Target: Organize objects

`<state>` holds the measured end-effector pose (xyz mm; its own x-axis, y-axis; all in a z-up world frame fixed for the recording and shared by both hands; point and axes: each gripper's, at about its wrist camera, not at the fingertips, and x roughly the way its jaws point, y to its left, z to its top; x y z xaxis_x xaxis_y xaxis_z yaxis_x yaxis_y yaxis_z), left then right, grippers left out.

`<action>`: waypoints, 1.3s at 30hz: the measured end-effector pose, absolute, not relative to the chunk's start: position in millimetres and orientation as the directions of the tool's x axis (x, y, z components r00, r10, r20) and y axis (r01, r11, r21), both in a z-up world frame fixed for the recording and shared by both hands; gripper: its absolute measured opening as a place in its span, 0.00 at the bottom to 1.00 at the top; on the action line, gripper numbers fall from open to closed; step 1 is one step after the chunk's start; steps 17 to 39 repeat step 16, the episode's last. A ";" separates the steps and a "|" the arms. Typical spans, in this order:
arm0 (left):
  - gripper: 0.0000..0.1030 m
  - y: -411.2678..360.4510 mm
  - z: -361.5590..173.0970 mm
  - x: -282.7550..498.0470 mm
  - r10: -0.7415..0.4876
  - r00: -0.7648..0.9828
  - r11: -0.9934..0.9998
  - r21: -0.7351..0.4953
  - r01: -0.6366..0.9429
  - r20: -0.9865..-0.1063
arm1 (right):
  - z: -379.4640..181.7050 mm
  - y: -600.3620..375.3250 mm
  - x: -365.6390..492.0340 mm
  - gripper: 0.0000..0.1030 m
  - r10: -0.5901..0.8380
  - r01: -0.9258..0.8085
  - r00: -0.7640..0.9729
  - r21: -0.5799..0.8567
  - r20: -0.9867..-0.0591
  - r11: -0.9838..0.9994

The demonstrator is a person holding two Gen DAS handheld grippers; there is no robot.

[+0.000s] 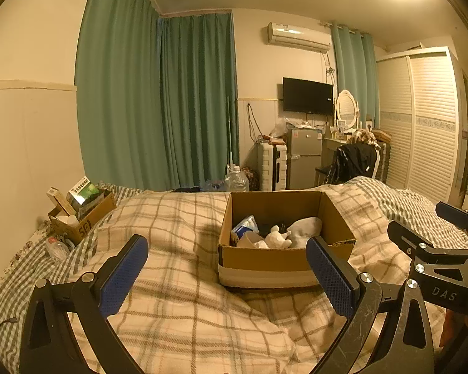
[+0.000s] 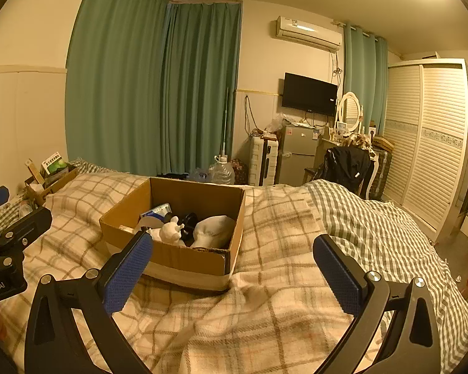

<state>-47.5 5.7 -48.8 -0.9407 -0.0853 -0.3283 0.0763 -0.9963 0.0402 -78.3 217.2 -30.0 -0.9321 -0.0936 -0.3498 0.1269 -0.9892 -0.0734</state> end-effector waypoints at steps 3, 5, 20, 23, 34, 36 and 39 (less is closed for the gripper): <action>1.00 5.6 -49.0 -48.0 -0.085 -0.939 -0.996 0.043 0.075 -0.332 | -29.9 217.5 -78.4 1.00 -0.092 0.126 -0.931 -0.074 -0.352 -0.989; 1.00 5.3 -49.0 -47.8 -0.083 -0.940 -0.996 0.039 0.074 -0.331 | -30.0 217.5 -78.7 1.00 -0.091 0.126 -0.931 -0.077 -0.353 -0.989; 1.00 5.0 -51.1 -49.7 -0.095 -0.936 -0.995 0.035 0.088 -0.340 | -30.9 216.4 -79.3 1.00 -0.091 0.128 -0.929 -0.080 -0.358 -0.989; 1.00 5.0 -51.1 -49.7 -0.095 -0.936 -0.995 0.035 0.088 -0.340 | -30.9 216.4 -79.3 1.00 -0.091 0.128 -0.929 -0.080 -0.358 -0.989; 1.00 5.0 -51.1 -49.7 -0.095 -0.936 -0.995 0.035 0.088 -0.340 | -30.9 216.4 -79.3 1.00 -0.091 0.128 -0.929 -0.080 -0.358 -0.989; 1.00 5.0 -51.1 -49.7 -0.095 -0.936 -0.995 0.035 0.088 -0.340 | -30.9 216.4 -79.3 1.00 -0.091 0.128 -0.929 -0.080 -0.358 -0.989; 1.00 5.0 -51.1 -49.7 -0.095 -0.936 -0.995 0.035 0.088 -0.340 | -30.9 216.4 -79.3 1.00 -0.091 0.128 -0.929 -0.080 -0.358 -0.989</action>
